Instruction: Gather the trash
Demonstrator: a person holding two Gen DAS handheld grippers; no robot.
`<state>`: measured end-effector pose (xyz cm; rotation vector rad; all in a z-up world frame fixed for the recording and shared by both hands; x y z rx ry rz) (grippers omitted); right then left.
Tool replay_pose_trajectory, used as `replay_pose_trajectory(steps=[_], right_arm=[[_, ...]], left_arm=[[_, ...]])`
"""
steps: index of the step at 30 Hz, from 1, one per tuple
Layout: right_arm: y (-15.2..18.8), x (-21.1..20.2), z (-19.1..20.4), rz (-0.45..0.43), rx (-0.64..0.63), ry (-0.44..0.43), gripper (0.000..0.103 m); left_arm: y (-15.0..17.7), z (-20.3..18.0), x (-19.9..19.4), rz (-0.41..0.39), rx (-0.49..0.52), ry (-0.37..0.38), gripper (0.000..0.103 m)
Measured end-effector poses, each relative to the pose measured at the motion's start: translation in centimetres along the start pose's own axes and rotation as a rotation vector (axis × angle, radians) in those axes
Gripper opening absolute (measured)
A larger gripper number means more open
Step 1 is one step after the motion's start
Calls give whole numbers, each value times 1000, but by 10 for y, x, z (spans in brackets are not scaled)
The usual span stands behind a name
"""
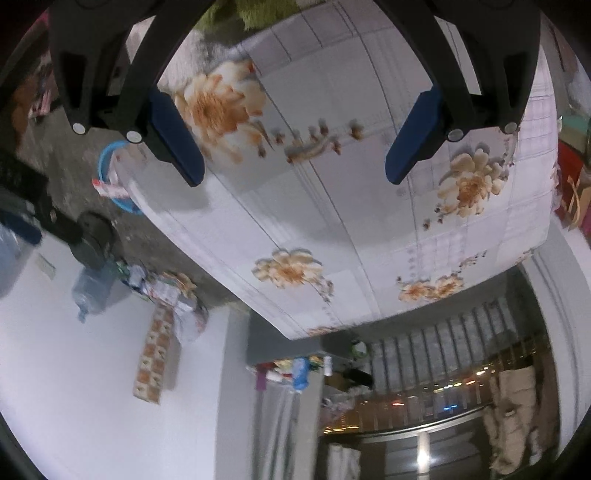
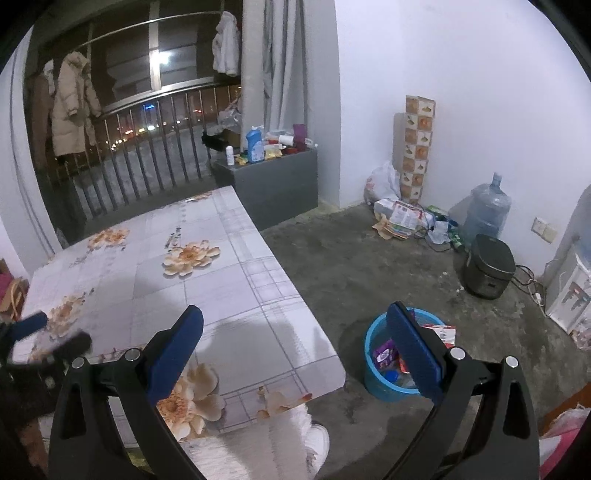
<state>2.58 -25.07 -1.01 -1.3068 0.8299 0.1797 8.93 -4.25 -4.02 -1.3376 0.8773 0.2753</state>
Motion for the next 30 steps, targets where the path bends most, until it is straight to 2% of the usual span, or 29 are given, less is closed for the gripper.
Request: replay_pose_trajectory(steps=[9,30], right_arm=[[8,10,-8,44,-29,59,97],[42,28,-22,161,-85,67,97]], left_arm=[[-11,3,9,16,-71,-51,94],[13,-8,19,111,-67,-122,94]])
Point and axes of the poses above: each gripper's, at about its wrist camera, not at the fingertips, and x roughly the way its jaws point, z to its left, y to its underside, the point moved 10 cm from there along x, roughly the way its jaws point, and after that the axes turned 2 degrees about z, right-handed, at the moved point
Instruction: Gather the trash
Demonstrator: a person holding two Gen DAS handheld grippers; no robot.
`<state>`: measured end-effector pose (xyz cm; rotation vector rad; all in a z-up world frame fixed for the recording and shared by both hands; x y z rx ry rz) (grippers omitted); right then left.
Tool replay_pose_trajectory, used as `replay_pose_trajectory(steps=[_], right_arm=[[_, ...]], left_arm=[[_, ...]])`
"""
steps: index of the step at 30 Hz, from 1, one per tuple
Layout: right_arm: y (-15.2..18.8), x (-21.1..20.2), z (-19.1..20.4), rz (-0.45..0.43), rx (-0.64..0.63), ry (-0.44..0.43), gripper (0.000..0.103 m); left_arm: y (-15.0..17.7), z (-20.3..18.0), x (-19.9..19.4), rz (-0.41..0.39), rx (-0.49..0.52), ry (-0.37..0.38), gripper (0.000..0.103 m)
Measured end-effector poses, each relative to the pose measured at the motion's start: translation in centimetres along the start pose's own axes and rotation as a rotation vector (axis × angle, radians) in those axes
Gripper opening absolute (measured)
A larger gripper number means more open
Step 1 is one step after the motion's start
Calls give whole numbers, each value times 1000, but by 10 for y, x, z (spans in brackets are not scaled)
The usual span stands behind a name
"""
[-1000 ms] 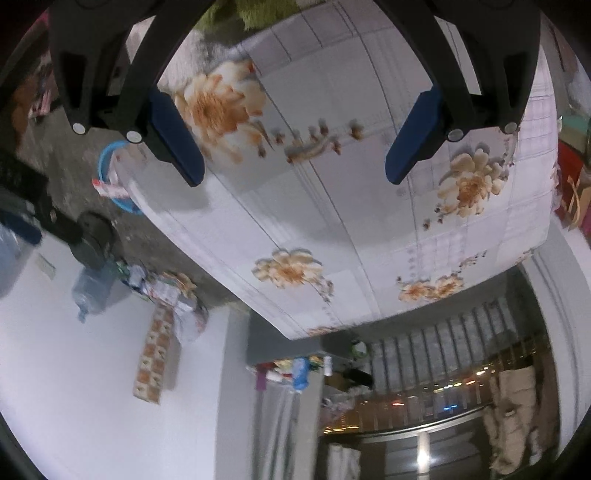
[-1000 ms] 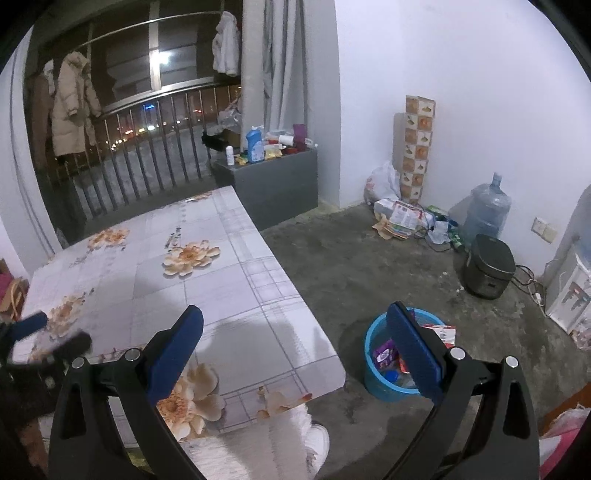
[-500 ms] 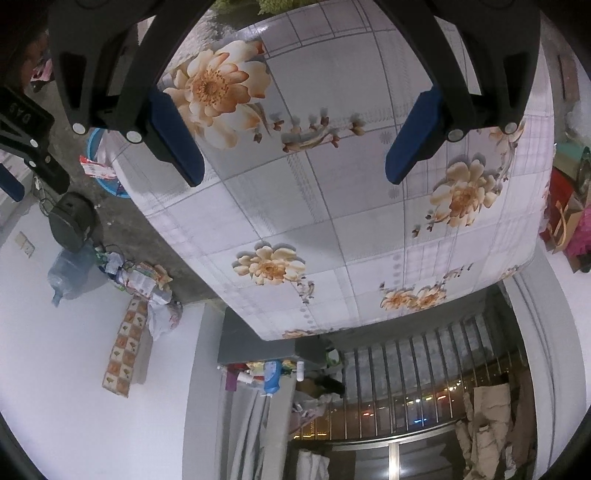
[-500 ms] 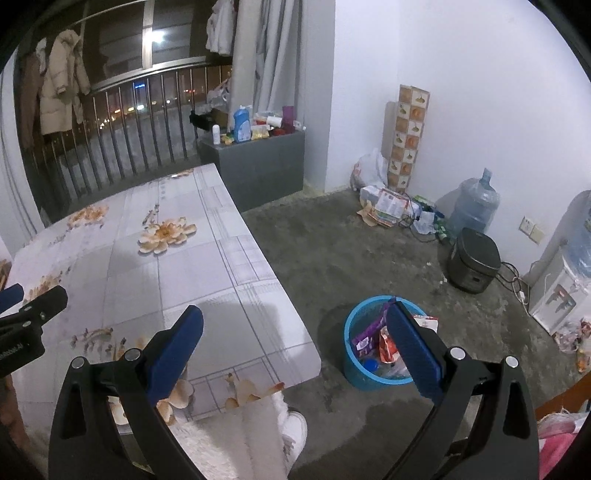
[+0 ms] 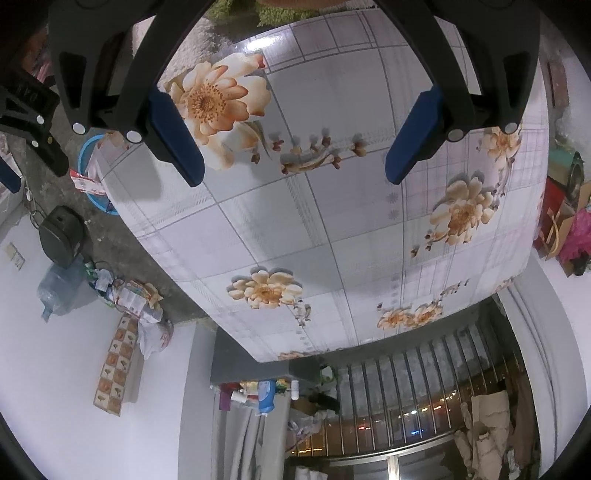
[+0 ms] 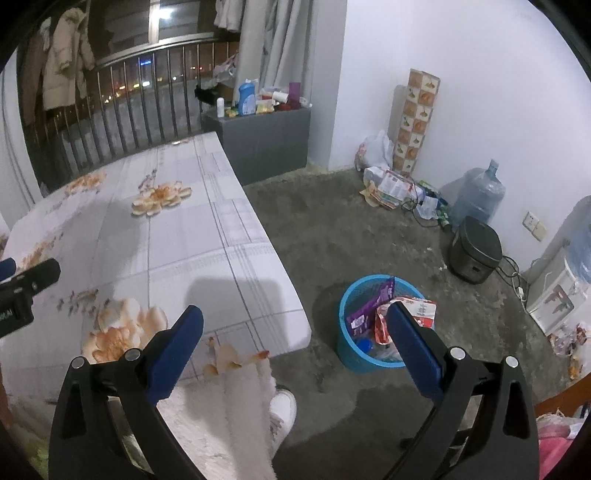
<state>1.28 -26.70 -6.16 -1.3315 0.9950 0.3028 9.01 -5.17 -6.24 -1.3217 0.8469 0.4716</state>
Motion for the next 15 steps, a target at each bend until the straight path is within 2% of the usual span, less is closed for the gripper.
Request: replay_pose_trajectory(steps=[15], right_arm=[[9,5,-10,32,-8,15,97]], left_arm=[[2,-15,3,4,44,0,94]])
Point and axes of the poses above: each gripper's, at about its wrist camera, not at the fingertips, and x roughly the way its jaws point, z to its left, y to its underside, the point moved 10 cm from there along x, roughly the way its jaws point, and after that the axes turned 2 degrees about z, right-handed, at the moved point
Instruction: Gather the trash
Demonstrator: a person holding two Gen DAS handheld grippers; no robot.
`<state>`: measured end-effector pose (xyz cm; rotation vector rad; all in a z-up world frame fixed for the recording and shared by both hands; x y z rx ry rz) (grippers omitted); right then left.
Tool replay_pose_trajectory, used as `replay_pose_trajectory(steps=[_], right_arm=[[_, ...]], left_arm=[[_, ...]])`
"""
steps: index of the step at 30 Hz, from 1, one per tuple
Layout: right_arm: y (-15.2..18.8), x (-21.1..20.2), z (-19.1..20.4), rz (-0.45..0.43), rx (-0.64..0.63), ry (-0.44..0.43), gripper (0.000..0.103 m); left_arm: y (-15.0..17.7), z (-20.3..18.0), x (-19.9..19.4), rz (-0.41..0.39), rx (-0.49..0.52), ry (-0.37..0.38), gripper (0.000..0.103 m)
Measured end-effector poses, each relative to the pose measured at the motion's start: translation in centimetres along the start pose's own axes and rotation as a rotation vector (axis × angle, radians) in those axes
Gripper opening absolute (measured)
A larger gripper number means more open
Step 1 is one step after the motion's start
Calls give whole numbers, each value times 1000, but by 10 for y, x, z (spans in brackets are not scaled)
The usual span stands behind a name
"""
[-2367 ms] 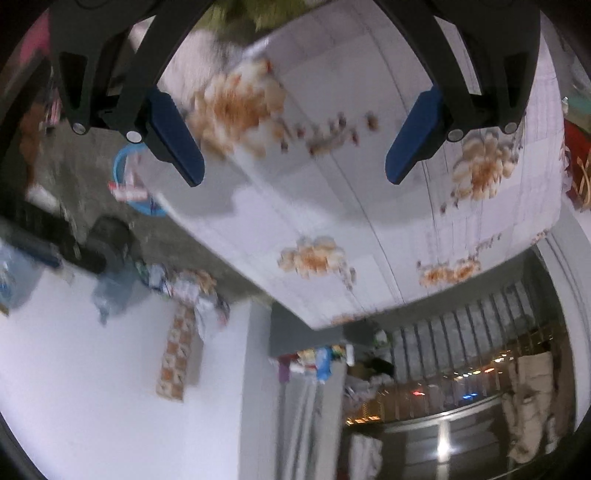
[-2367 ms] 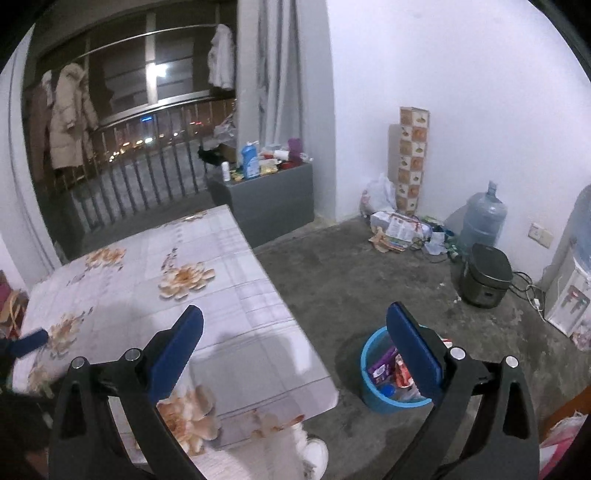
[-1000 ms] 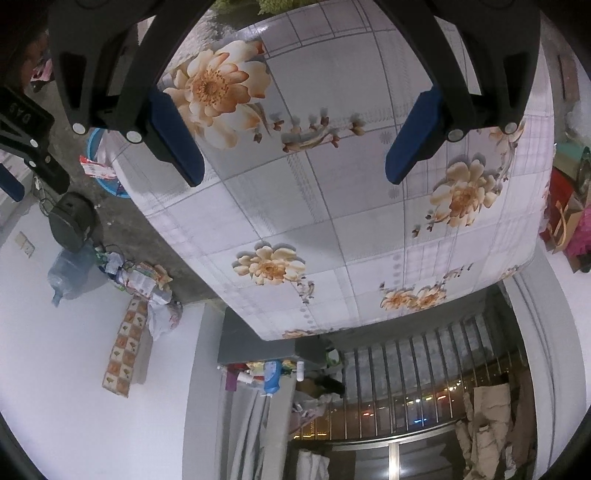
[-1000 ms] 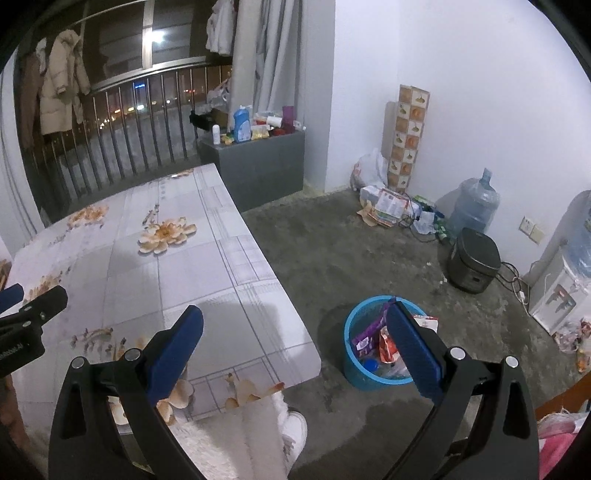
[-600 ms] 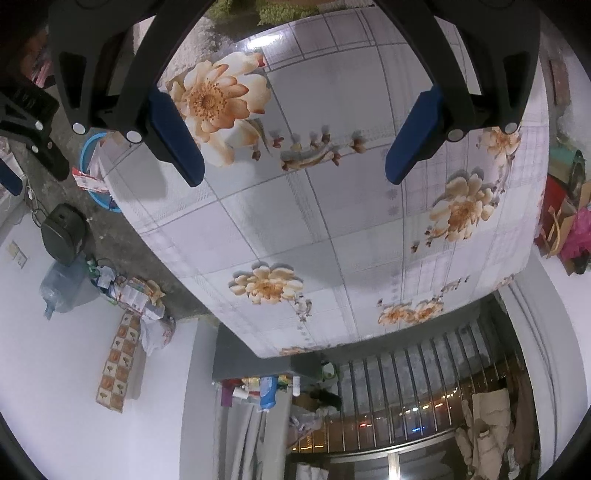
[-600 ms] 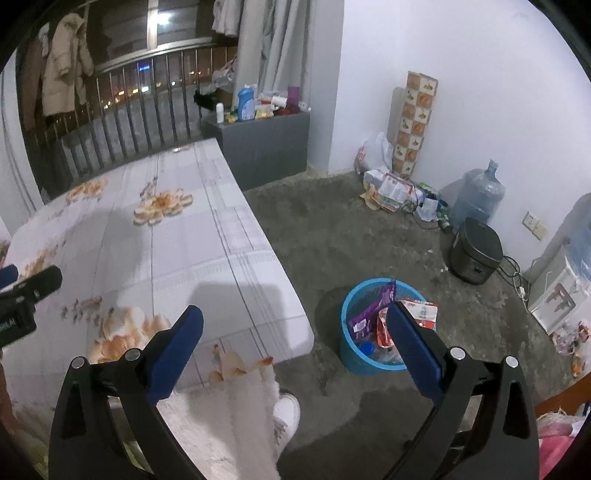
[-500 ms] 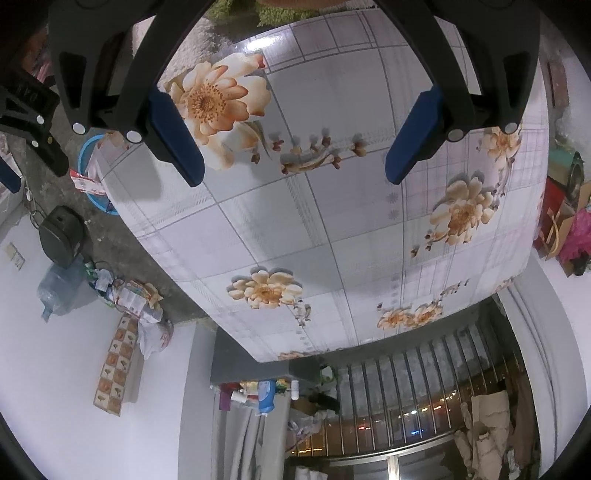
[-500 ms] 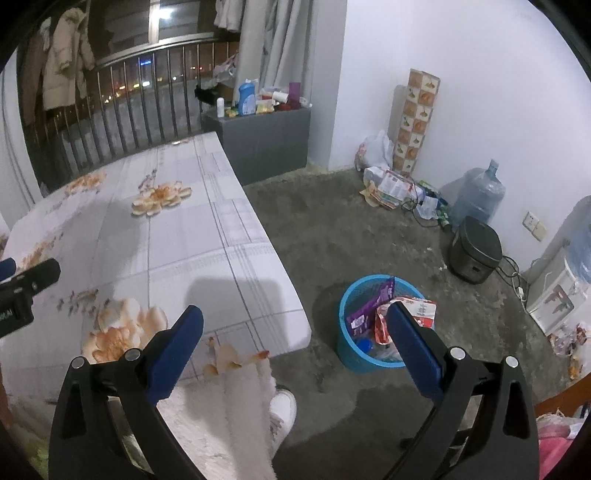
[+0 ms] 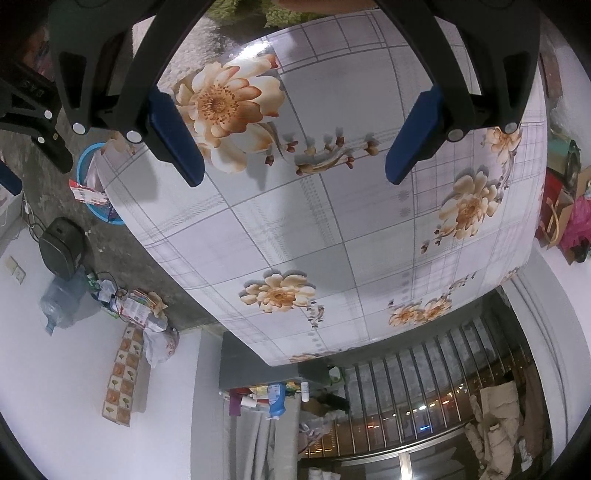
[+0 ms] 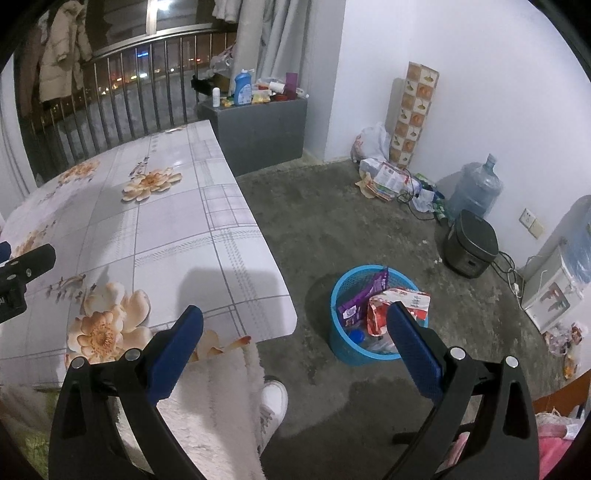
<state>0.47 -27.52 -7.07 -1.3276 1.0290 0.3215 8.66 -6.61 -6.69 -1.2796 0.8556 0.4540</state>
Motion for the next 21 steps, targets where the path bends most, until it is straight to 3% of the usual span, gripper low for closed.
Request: replay_pose_trajectory(steps=[21], right_arm=[[2,0,-7,7,3,10,97]], left_arm=[[-1,-7,-3,2,6,4,94]])
Point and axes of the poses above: each gripper's, at about its wrist camera, not at the fingertips, and x roughly the way its jaws point, z to its left, y to its underside, the point moved 10 cm from there along x, roughly the way its jaws point, and after that the axes turned 2 degrees about z, right-handed, at the moved point
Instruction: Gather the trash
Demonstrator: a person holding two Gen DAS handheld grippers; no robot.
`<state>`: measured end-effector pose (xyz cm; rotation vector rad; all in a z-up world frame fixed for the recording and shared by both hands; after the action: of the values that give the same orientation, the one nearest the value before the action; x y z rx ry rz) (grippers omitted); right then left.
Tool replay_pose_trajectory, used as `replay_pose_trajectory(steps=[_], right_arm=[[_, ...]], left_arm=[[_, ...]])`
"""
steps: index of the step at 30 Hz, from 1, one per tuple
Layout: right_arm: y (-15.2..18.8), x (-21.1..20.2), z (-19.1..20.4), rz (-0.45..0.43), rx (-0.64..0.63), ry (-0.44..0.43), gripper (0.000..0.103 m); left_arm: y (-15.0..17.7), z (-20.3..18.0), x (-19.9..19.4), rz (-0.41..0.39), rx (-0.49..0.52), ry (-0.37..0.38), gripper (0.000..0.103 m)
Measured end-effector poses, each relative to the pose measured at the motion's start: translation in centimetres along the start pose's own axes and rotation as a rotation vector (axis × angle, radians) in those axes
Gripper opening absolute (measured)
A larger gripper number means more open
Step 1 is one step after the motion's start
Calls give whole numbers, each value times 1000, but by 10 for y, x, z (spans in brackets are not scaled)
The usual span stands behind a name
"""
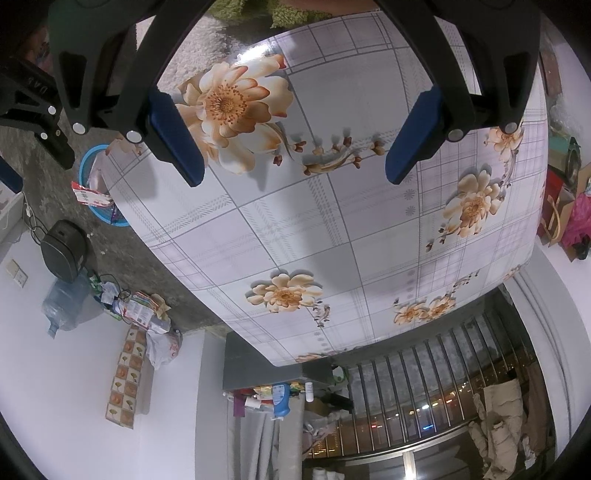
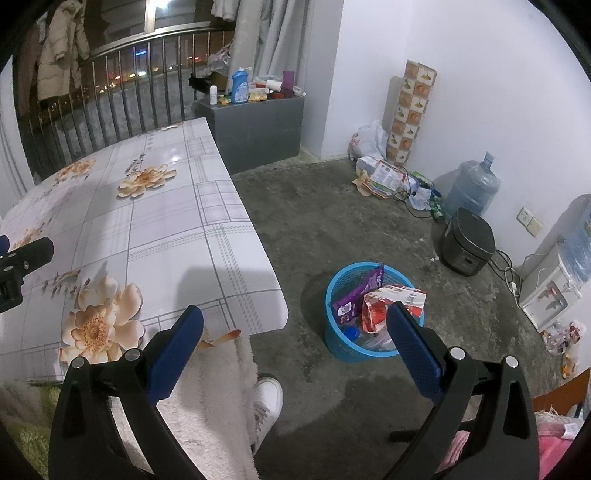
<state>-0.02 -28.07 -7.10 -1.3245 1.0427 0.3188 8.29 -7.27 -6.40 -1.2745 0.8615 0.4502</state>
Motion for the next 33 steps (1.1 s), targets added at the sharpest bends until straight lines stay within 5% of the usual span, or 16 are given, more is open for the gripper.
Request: replay_pose_trajectory(steps=[33], right_arm=[[0,-1,1,-6,-13,1,97]], left_arm=[[0,0,2,7,1,0,94]])
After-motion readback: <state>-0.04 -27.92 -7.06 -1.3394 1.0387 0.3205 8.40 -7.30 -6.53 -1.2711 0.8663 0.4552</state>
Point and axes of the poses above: each gripper's, at about its wrist camera, not at the fingertips, and x roughly the way its jaws point, z to its left, y to its underside, the point moved 10 cm from there along x, roughly the way its jaws point, and after that the axes turned 2 degrees about z, right-handed, at the moved point
